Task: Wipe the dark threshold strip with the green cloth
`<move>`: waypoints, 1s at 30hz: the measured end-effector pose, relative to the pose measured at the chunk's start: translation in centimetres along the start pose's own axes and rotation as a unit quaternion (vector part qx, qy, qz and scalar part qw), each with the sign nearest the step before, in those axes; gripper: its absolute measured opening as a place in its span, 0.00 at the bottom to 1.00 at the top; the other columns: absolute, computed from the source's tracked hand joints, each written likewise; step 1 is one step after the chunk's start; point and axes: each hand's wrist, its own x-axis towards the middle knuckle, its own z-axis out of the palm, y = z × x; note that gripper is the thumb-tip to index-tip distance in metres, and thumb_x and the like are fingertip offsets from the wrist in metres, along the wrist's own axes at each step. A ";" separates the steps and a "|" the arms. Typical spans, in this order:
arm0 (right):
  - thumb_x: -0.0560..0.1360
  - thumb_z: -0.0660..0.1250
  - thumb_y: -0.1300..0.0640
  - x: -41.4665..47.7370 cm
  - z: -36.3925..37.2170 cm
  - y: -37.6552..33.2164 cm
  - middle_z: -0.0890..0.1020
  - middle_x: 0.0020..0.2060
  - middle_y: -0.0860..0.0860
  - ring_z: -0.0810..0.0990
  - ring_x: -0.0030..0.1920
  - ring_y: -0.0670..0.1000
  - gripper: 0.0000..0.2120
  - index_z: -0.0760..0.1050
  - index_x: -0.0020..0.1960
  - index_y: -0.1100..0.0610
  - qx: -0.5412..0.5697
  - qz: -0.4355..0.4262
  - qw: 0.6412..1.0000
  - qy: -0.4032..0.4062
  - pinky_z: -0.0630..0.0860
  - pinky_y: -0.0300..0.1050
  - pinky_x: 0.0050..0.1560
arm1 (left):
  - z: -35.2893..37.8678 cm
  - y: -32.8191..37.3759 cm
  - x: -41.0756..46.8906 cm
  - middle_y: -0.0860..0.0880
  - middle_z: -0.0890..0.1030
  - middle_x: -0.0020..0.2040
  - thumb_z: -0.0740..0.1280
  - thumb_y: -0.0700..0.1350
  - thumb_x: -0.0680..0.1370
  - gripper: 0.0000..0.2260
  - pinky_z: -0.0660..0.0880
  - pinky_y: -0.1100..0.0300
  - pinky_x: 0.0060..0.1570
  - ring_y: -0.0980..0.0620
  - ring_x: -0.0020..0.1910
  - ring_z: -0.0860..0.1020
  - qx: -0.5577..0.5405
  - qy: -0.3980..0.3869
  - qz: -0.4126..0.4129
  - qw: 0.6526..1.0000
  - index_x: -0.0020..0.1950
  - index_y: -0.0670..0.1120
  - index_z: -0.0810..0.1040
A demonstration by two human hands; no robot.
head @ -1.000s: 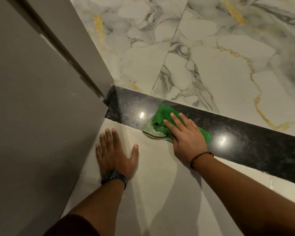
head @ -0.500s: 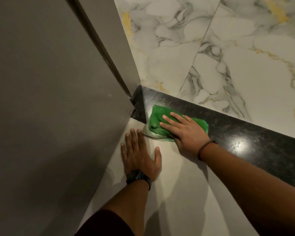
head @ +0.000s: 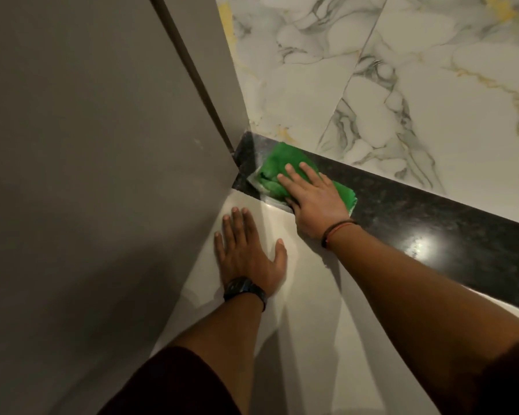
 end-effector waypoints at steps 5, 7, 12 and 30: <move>0.75 0.63 0.58 -8.5 -2.5 6.0 0.67 0.72 0.52 0.59 0.73 0.57 0.25 0.65 0.71 0.51 0.000 -0.065 0.998 -0.002 0.57 0.57 0.71 | 0.1 0.1 0.0 0.42 0.56 0.78 0.55 0.62 0.71 0.39 0.51 0.44 0.73 0.43 0.76 0.52 -0.003 0.013 0.009 1.000 0.77 0.43 0.52; 0.71 0.66 0.63 -11.7 -3.8 10.1 0.67 0.71 0.53 0.61 0.73 0.58 0.29 0.66 0.71 0.52 -0.006 -0.015 1.000 0.020 0.61 0.59 0.70 | 0.2 0.1 0.0 0.42 0.55 0.78 0.54 0.62 0.71 0.39 0.50 0.43 0.73 0.43 0.76 0.52 -0.003 0.012 0.013 1.000 0.77 0.43 0.51; 0.76 0.63 0.60 -16.1 -5.2 14.5 0.67 0.72 0.55 0.59 0.73 0.60 0.25 0.65 0.71 0.52 0.001 0.181 0.976 0.119 0.60 0.61 0.70 | -0.4 1.6 -1.4 0.40 0.53 0.78 0.52 0.64 0.71 0.40 0.49 0.42 0.73 0.42 0.76 0.50 -0.017 0.005 -0.016 1.000 0.77 0.42 0.49; 0.73 0.64 0.67 -38.4 -8.7 27.1 0.69 0.69 0.61 0.63 0.69 0.66 0.23 0.70 0.68 0.59 0.025 0.392 0.893 0.219 0.64 0.63 0.65 | 1.9 14.4 -11.0 0.43 0.45 0.79 0.46 0.68 0.72 0.42 0.44 0.42 0.73 0.43 0.77 0.44 0.001 -0.050 0.103 0.993 0.77 0.44 0.41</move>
